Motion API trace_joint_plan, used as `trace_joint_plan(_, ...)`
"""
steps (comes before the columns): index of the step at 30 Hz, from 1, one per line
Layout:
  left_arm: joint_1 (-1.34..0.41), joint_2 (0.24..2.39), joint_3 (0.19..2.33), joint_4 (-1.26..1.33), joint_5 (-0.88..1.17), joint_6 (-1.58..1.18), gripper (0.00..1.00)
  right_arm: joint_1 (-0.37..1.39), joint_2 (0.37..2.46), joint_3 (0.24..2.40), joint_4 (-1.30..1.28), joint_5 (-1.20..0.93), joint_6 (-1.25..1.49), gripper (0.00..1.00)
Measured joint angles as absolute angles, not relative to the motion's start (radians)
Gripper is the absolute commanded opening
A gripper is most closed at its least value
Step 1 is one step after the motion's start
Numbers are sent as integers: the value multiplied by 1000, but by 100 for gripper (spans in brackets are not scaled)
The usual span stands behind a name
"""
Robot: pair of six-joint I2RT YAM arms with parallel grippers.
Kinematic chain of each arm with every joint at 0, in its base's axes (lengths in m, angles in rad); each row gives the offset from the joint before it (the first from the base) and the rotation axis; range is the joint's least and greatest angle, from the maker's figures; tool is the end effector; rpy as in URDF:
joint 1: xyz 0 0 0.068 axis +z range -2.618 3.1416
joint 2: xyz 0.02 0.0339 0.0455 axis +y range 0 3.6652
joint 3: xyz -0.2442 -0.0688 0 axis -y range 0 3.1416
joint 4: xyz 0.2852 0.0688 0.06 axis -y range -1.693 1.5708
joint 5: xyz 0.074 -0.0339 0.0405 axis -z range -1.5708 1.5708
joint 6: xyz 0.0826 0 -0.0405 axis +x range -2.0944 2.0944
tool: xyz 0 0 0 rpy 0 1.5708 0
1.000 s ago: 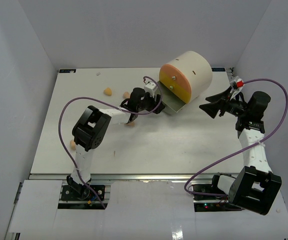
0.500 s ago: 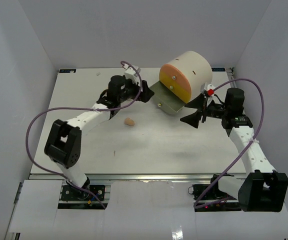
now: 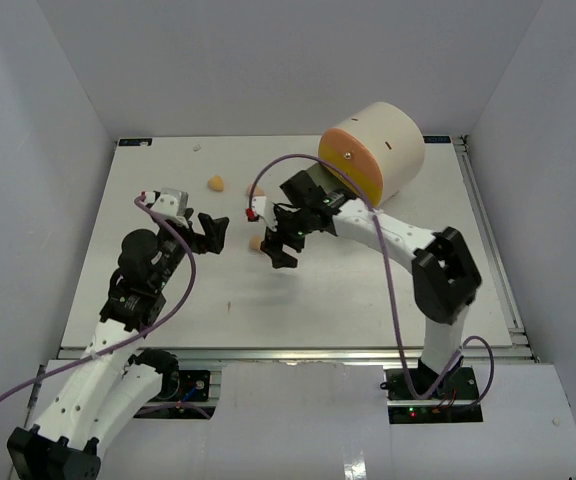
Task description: Organize the makeup
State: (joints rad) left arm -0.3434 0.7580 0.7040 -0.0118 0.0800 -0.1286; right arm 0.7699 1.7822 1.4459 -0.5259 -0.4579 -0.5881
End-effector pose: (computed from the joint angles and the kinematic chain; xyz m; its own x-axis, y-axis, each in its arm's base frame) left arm 0.2677 -0.1027 0.3156 -0.1141 -0.0950 -0.9889 0.3994 0.9071 -0.1332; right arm 0.3024 0.3441 0.2023 0.0074 -0.6859 -0.7276 -0.9937 0.0760 -0.0818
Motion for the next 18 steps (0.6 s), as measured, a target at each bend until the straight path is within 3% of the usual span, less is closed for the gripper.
trace_joint_plan(4, -342, 597, 596, -104, 11, -107, 98, 803, 2048, 1715, -562, -335, -497, 91)
trace_joint_plan(9, -342, 550, 590, -115, -37, -88, 98, 805, 2267, 2001, -602, -243, -408, 90)
trace_joint_plan(12, -342, 555, 590, -121, -43, -82, 98, 807, 2312, 2048, -605, -205, -377, 87)
trace_joint_plan(18, -342, 557, 590, -121, -43, -69, 98, 816, 2342, 2049, -606, -167, -351, 72)
